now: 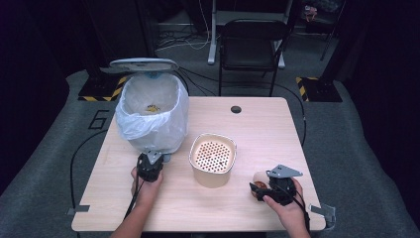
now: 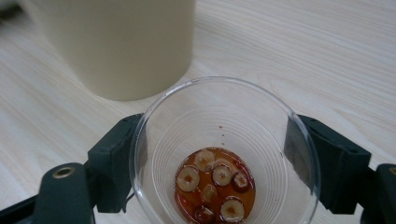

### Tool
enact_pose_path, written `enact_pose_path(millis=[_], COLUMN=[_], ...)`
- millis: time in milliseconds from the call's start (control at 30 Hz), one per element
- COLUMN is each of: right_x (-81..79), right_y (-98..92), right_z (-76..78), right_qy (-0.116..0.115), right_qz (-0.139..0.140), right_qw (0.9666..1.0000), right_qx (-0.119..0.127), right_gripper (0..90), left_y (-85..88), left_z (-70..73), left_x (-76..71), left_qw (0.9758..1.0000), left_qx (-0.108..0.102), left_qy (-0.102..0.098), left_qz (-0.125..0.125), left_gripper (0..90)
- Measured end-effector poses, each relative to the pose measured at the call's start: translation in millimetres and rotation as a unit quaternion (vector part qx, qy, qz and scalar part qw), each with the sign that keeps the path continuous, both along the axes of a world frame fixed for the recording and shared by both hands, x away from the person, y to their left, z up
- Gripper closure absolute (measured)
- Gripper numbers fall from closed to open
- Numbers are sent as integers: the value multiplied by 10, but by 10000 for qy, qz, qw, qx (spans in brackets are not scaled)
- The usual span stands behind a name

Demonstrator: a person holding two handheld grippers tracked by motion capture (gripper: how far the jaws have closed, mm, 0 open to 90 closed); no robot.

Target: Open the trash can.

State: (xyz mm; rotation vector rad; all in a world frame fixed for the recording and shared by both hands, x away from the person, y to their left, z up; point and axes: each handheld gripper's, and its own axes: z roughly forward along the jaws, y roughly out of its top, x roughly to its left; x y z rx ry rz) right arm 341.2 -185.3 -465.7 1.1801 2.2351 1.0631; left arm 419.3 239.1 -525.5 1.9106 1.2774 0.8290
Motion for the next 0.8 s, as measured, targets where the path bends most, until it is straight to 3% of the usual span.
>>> enact_pose_path(millis=[400,567,800], right_x=[40,42,10], right_y=[-210,-202,-188], right_z=[-25,-10,168], right_qy=[3,-8,-137], right_qz=[-368,-397,-383], right_qw=[9991,9990,9988], right_qx=[224,188,273], right_gripper=[196,128,107], left_y=[-1,-2,-2], left_z=[0,0,0], left_x=[-1,-1,-1], left_qw=[10000,10000,10000], left_qx=[-2,2,5], left_qy=[1,-1,-2], left_qz=[3,3,3], left_gripper=[892,892,892])
